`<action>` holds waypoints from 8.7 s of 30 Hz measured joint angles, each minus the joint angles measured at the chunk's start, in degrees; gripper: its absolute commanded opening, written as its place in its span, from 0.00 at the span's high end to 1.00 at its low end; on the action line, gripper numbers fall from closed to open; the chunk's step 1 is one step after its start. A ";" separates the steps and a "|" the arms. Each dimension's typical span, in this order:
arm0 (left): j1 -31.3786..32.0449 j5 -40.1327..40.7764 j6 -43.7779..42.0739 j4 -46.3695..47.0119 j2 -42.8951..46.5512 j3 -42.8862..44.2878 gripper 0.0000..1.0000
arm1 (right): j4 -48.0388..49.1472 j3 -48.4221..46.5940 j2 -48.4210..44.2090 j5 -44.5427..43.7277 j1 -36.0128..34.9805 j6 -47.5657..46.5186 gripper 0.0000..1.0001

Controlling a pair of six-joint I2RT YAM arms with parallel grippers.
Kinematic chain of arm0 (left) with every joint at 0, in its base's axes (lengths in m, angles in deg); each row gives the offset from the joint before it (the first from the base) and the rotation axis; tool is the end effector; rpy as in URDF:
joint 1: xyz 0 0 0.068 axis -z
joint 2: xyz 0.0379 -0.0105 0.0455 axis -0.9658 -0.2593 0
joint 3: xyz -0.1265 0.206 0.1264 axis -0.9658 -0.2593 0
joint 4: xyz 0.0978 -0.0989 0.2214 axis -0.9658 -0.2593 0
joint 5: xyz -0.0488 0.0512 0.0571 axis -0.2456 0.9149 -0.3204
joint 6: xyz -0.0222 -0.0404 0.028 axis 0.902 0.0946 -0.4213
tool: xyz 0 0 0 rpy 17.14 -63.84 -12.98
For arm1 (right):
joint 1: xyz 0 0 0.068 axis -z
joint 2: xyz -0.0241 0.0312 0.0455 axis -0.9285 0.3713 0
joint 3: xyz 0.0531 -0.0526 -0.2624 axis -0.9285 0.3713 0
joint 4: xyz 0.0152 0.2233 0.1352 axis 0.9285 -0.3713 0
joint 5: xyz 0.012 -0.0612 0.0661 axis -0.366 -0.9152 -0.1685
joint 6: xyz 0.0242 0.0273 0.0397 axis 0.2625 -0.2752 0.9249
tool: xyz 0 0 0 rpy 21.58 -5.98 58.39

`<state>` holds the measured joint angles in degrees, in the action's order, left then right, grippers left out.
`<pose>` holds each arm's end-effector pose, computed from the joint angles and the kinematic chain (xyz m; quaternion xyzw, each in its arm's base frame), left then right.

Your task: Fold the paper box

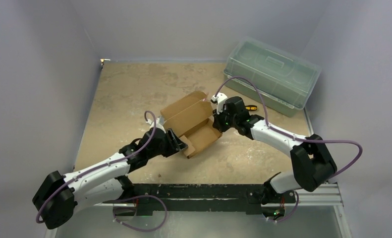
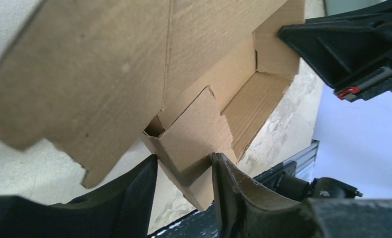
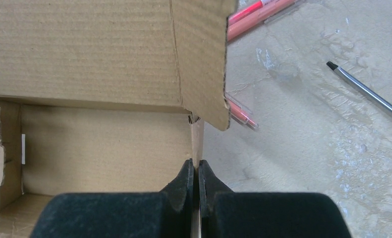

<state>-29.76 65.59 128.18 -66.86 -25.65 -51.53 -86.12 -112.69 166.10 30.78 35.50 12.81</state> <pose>0.1404 -0.1395 0.1957 -0.1766 0.8706 -0.3725 0.2684 0.2526 0.1700 0.2150 -0.2733 0.8603 0.2067 0.3774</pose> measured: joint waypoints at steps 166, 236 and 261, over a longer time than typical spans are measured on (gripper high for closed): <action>-8.07 -1.31 -49.94 -39.17 -47.15 45.86 1.00 | -34.82 -4.83 7.19 6.10 -18.78 -100.30 0.88; -6.19 5.11 -46.27 -26.32 -43.95 38.91 0.73 | -37.53 -6.43 6.29 5.86 -18.78 -96.21 0.39; -6.62 8.85 -33.35 -8.24 5.20 9.14 0.14 | -34.12 -14.45 -22.49 31.10 2.51 -54.05 0.13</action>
<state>-36.38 74.44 94.83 -75.10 -20.45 -42.40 -120.24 -127.14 143.61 61.88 38.01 -41.25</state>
